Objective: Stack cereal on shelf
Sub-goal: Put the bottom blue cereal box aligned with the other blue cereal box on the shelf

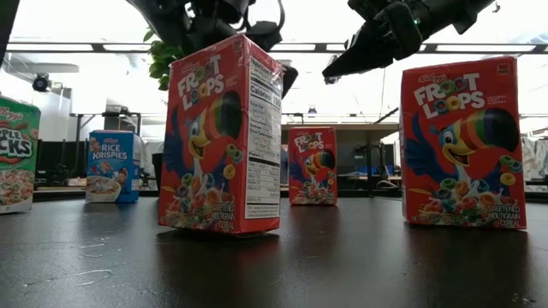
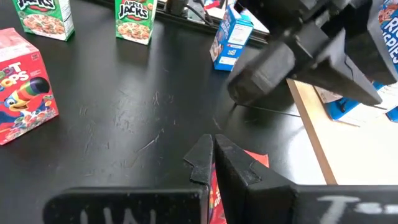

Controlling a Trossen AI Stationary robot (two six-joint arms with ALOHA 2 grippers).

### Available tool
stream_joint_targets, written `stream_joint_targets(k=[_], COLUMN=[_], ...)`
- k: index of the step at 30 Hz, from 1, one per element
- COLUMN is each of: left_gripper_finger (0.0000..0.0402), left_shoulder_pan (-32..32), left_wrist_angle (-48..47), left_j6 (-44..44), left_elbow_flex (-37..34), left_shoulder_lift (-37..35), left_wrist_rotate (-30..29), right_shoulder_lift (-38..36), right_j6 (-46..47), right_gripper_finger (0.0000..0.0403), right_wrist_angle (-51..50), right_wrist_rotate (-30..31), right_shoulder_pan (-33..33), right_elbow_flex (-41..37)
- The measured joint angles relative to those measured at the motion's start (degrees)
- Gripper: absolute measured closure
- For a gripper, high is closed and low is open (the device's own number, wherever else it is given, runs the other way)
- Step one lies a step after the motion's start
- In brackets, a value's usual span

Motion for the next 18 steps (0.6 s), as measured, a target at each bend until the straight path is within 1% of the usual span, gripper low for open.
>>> stream_joint_targets(k=[6,12,16,18], left_gripper_finger=[0.0306,0.0306,0.0306,0.0306], left_shoulder_pan=[1.81,2.44,2.42,2.42], left_wrist_angle=[0.27,-0.43,-2.45,-4.25], left_j6=[-0.08,-0.05,1.37,1.54], left_elbow_flex=[-0.02,-0.02,-0.02,-0.02], left_shoulder_lift=[0.16,0.14,-0.15,-0.66], left_wrist_rotate=[-1.49,-1.6,-3.8,-3.97], right_shoulder_lift=[0.0,0.0,0.0,0.0], right_j6=[-0.2,-0.26,-0.28,-0.28], right_gripper_finger=[0.0394,0.0394,0.0394,0.0394], right_wrist_angle=[0.0,0.0,-0.02,-0.02], right_wrist_rotate=[-0.01,0.0,-0.01,-0.01], right_shoulder_pan=[0.0,0.0,0.0,0.0], right_elbow_flex=[0.0,0.0,0.0,0.0])
